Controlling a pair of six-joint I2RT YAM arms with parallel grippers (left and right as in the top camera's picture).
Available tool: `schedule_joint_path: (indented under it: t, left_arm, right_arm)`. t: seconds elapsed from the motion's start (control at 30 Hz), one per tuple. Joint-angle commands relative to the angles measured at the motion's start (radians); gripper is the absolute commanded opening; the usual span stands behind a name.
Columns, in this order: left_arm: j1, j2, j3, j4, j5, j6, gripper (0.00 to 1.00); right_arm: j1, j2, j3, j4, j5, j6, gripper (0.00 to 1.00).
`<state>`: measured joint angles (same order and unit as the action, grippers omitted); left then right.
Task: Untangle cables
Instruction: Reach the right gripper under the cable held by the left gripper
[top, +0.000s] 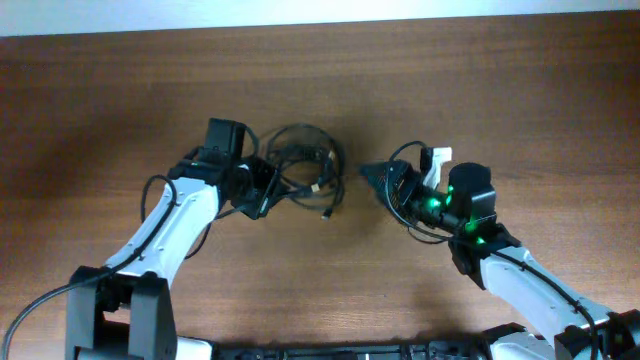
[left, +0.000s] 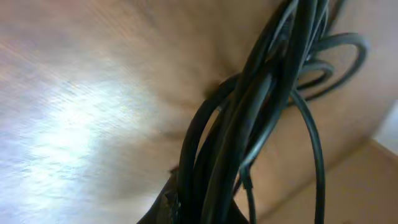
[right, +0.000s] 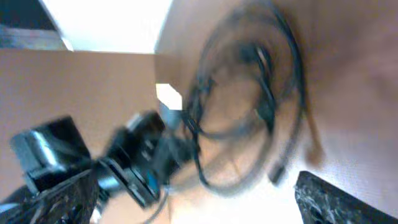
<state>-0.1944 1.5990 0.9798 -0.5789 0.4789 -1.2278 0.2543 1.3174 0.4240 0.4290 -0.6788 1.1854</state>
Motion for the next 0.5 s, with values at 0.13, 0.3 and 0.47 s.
schedule_joint_path:
  t: [0.13,0.3,0.47]
  left_arm:
    - [0.010,-0.002,-0.003,0.078,0.133,-0.211,0.00]
    - [0.010,-0.002,-0.003,0.082,0.210,-0.376,0.00]
    - [0.005,-0.002,-0.003,0.081,0.296,-0.312,0.00]
  right_arm:
    - [0.179,-0.003,0.005,-0.202,0.034,0.002,0.61]
    - [0.364,-0.002,0.005,-0.220,0.316,0.006,0.57]
    - [0.379,0.043,0.005,-0.168,0.501,0.185,0.68]
